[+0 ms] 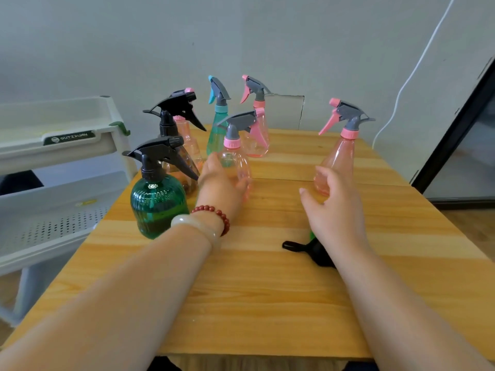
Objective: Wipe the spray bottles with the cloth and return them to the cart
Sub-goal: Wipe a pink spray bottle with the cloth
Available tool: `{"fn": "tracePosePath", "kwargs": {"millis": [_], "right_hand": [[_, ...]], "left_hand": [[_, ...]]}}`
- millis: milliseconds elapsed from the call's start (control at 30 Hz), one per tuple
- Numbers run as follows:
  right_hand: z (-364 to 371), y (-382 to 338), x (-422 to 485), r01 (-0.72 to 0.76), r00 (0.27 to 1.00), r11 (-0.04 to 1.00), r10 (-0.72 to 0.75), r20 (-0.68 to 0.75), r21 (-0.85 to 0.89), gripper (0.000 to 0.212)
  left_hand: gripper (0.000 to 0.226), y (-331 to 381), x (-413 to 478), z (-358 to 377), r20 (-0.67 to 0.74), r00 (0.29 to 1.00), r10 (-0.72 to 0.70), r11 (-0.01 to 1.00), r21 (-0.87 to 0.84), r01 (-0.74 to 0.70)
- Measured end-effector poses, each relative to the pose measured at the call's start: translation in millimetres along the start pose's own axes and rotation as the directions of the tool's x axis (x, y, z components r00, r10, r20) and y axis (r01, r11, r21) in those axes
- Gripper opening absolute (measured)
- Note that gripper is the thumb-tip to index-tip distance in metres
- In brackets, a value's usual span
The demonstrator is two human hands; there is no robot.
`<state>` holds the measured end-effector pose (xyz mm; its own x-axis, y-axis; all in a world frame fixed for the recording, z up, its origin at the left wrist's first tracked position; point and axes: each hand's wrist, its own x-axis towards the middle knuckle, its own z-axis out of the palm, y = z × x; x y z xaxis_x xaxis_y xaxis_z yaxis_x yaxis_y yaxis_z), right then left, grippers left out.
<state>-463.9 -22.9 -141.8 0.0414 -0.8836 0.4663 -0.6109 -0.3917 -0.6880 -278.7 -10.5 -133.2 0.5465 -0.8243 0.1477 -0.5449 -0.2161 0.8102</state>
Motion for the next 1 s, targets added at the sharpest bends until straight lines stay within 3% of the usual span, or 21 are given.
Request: {"fn": "tracePosePath", "kwargs": {"millis": [167, 267, 333, 433, 533, 633, 800, 1000], "right_hand": [[5.1, 2.4, 16.2, -0.073, 0.997, 0.997, 0.073, 0.029, -0.007, 0.046], [8.5, 7.1, 12.9, -0.074, 0.996, 0.997, 0.075, 0.048, -0.024, 0.046], [8.9, 9.4, 9.7, -0.083, 0.995, 0.996, 0.086, 0.060, -0.038, 0.045], [5.8, 12.3, 8.2, -0.090, 0.994, 0.994, 0.093, 0.054, -0.058, 0.045], [-0.8, 15.7, 6.0, -0.094, 0.988, 0.989, 0.107, 0.110, -0.118, 0.047], [-8.7, 19.9, 4.2, -0.116, 0.969, 0.980, 0.147, 0.200, -0.162, 0.049], [-16.5, 23.1, 8.1, -0.120, 0.964, 0.979, 0.154, 0.214, -0.166, 0.049], [-15.0, 25.4, 9.5, -0.090, 0.938, 0.975, 0.151, 0.313, -0.203, 0.053]], "left_hand": [[0.083, 4.2, 34.6, 14.1, -0.049, 0.999, 0.012, 0.966, 0.258, 0.001], [0.096, 8.6, 40.2, 16.3, -0.077, 0.996, -0.053, 0.981, 0.180, 0.066], [0.091, 7.1, 31.8, 16.8, -0.176, 0.984, 0.034, 0.988, 0.153, -0.007], [0.076, 3.3, 11.4, 17.0, -0.258, 0.914, 0.312, 0.948, 0.147, -0.282], [0.056, 8.2, 0.1, 19.2, -0.135, 0.809, 0.572, 0.817, 0.179, -0.548], [0.037, 14.0, 4.9, 29.6, 0.024, 0.749, 0.662, 0.738, 0.152, -0.658], [0.032, 30.4, 18.0, 56.3, 0.219, 0.820, 0.529, 0.841, -0.005, -0.541], [0.051, 59.4, 39.8, 78.4, 0.373, 0.798, 0.473, 0.869, -0.047, -0.493]]}}
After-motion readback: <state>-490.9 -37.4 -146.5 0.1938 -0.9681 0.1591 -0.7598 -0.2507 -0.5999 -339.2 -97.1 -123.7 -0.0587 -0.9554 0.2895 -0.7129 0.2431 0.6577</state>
